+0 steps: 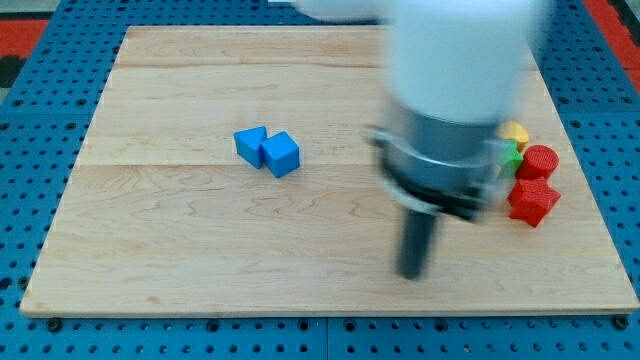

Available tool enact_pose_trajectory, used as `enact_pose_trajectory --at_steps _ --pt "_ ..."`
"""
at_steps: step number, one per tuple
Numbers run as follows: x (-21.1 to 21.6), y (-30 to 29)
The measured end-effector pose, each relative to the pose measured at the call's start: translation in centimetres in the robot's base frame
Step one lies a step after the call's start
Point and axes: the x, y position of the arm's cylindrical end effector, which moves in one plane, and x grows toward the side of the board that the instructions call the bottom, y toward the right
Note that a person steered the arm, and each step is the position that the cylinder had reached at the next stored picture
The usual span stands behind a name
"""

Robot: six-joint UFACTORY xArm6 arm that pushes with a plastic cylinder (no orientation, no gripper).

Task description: Push the red circle into the blue blocks

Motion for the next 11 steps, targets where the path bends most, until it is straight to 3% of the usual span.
enact_pose_trajectory --at_steps 1,2,3,4,5,6,7,8,9,11 --pt "-2.3 11.6" --pt "-6.2 18.4" --pt "-10.9 16.9" --pt "-13.8 11.7" --pt "-17.3 2.0" --pt "-18.0 0.0" --pt "-15.7 5.3" --pt "-14.5 1.5" --pt "-10.4 -7.0" --pt "-12.4 -18.7"
